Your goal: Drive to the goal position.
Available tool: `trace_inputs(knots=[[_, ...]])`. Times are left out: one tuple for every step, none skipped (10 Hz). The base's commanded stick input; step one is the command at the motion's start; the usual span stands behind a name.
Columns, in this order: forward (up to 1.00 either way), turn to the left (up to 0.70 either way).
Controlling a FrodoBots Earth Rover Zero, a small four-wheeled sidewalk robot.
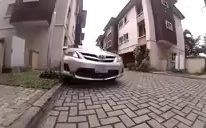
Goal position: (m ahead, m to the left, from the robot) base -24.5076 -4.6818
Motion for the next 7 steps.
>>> trace_inputs(knots=[[0.00, 0.00], [0.00, 0.00], [0.00, 0.00], [0.00, 0.00], [0.00, 0.00], [-0.23, 0.00], [-0.50, 0.00]])
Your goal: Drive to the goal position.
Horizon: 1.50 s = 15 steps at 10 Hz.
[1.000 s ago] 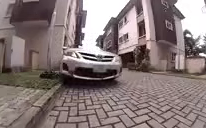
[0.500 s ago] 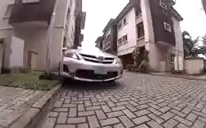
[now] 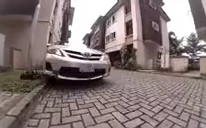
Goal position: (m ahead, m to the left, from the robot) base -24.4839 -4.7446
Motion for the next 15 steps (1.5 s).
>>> trace_inputs(knots=[[-0.50, 0.00], [-0.50, 0.00], [-0.50, 0.00], [-0.50, 0.00], [-0.50, 0.00], [-0.50, 0.00], [-0.50, 0.00], [-0.50, 0.00], [-0.50, 0.00], [-0.50, 0.00], [-0.44, 0.00], [-0.25, 0.00], [0.00, 0.00], [0.00, 0.00], [0.00, 0.00]])
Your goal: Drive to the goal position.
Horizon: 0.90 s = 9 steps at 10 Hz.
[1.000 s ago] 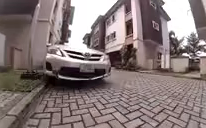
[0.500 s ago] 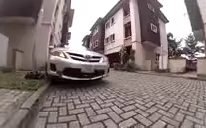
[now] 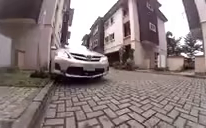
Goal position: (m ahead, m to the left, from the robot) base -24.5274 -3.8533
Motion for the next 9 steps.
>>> trace_inputs(knots=[[0.12, -0.01], [0.18, -0.04], [0.19, -0.22], [0.19, -0.38], [0.19, -0.38], [0.19, -0.38], [0.19, -0.38], [0.19, -0.38], [0.19, -0.38]])
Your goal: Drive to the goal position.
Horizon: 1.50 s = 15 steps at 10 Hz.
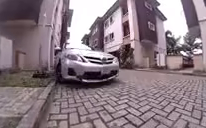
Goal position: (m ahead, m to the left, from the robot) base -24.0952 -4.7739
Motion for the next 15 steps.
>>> trace_inputs(knots=[[0.19, -0.37], [0.17, -0.35], [0.06, -0.41], [0.00, 0.00], [0.00, 0.00], [0.00, 0.00], [-0.13, 0.00], [-0.33, 0.00], [-0.42, 0.00], [-0.50, 0.00], [-0.50, 0.00], [-0.20, 0.00], [-0.05, 0.00], [0.00, 0.00], [0.00, 0.00]])
